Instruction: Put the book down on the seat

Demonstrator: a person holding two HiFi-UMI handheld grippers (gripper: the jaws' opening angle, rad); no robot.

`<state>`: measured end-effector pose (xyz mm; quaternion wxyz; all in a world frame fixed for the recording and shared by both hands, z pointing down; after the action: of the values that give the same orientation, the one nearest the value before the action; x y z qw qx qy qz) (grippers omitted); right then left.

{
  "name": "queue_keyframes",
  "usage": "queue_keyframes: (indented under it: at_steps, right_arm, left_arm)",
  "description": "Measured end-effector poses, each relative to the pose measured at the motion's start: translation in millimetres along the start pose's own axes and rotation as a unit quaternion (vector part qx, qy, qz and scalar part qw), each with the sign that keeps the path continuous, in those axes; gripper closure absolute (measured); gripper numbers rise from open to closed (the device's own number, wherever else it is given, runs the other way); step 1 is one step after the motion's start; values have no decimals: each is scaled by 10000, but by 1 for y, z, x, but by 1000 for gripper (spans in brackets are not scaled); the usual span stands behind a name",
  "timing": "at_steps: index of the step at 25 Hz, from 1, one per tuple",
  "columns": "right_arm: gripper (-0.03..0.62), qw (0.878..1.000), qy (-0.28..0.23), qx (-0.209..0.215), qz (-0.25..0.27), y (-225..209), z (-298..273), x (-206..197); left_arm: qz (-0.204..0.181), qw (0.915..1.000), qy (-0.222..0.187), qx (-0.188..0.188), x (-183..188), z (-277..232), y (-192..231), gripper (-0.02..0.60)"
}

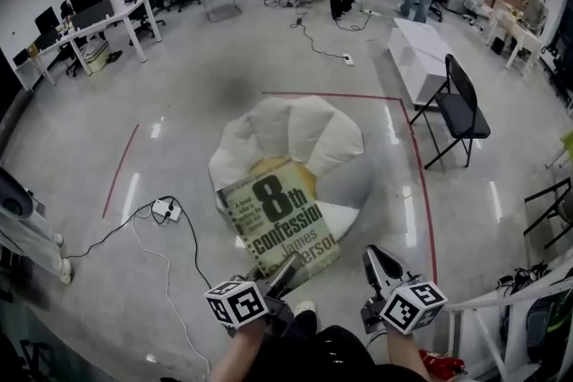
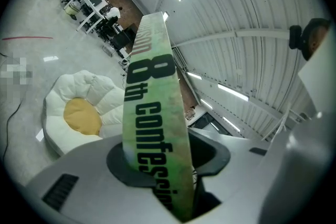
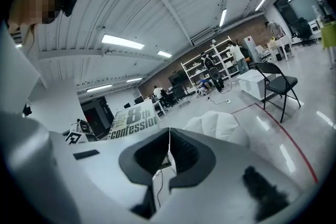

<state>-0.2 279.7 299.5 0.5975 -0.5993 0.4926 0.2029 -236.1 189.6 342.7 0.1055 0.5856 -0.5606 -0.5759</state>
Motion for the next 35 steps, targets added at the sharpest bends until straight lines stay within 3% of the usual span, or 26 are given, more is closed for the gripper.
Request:
queue_keyframes:
  at_steps: [9, 17, 25, 35]
  right_arm:
    - [580, 9993, 320, 188, 53, 7, -34, 0]
    - [580, 9990, 344, 288, 67, -10, -49, 16]
    - [580, 9987, 361, 358, -78, -54, -80, 40]
    - [580, 9955, 727, 591, -144, -129, -150, 83]
  left_arm:
    - [29, 9996, 247, -159, 6, -12, 4, 397]
    - [147, 9997, 146, -132, 10, -29, 1, 397]
    - [168, 9997, 165, 35, 28, -79, 4, 397]
    - [412, 9986, 196, 279, 63, -173, 13, 397]
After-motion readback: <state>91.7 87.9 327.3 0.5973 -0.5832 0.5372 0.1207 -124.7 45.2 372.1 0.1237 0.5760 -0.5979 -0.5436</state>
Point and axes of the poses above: the fingertips, and each gripper's own axes: z backward along the fingers, y to its left, x out of its top, the point moved 8 cm from there along z, backward along the fingers, and after that the axes turned 9 degrees about x, right-handed, at the moved point
